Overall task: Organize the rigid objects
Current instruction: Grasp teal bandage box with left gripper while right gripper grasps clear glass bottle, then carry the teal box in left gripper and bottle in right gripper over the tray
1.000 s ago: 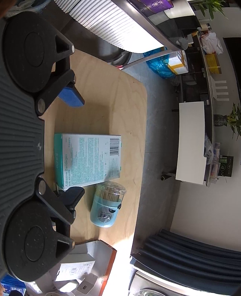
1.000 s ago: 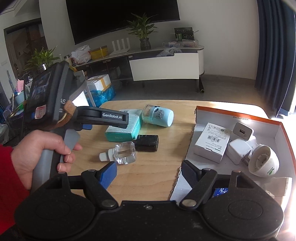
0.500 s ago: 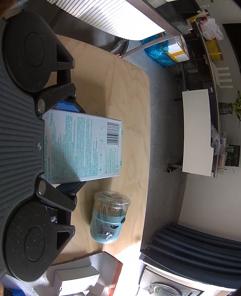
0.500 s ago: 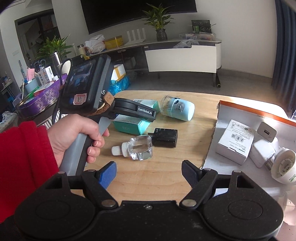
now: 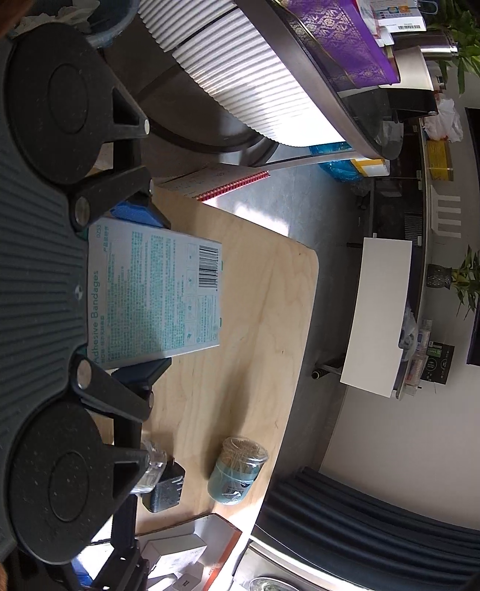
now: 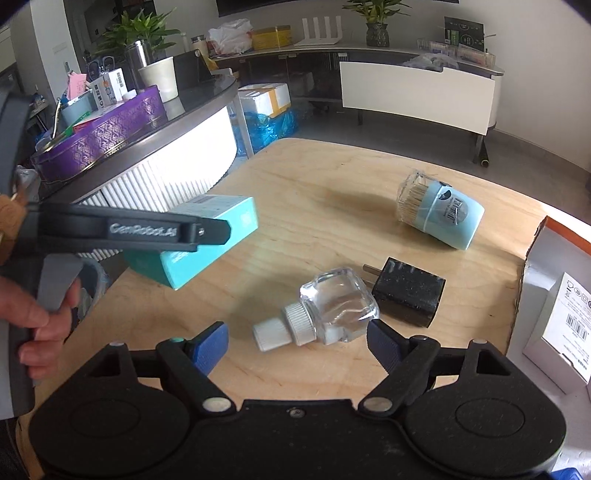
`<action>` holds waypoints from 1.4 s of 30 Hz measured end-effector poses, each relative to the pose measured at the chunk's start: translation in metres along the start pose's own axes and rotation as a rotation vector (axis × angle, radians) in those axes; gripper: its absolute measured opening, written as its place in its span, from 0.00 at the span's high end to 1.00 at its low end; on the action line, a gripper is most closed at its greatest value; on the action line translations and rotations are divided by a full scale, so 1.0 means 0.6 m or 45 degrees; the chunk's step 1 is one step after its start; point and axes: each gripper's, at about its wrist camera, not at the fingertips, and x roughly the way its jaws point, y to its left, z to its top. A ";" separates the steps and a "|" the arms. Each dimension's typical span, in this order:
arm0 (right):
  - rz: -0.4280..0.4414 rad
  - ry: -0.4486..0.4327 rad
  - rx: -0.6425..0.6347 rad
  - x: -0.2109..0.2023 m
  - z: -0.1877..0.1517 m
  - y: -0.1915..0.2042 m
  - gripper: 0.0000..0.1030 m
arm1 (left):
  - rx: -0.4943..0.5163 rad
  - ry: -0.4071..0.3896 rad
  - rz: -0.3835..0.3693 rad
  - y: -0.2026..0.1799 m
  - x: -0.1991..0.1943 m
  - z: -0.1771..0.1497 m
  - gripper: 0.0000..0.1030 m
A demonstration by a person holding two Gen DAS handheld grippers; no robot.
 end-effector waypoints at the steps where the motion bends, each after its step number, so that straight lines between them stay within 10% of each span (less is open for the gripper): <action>1: -0.011 0.005 -0.008 0.005 0.003 -0.001 0.06 | 0.004 0.001 0.002 0.000 -0.001 -0.004 0.31; 21: 0.195 0.027 -0.588 0.016 0.017 -0.014 0.03 | 0.136 -0.046 -0.022 -0.006 0.022 -0.039 0.18; 42: 0.127 -0.100 -0.235 -0.036 0.007 -0.024 0.07 | 0.120 -0.145 -0.029 -0.021 -0.002 -0.038 0.31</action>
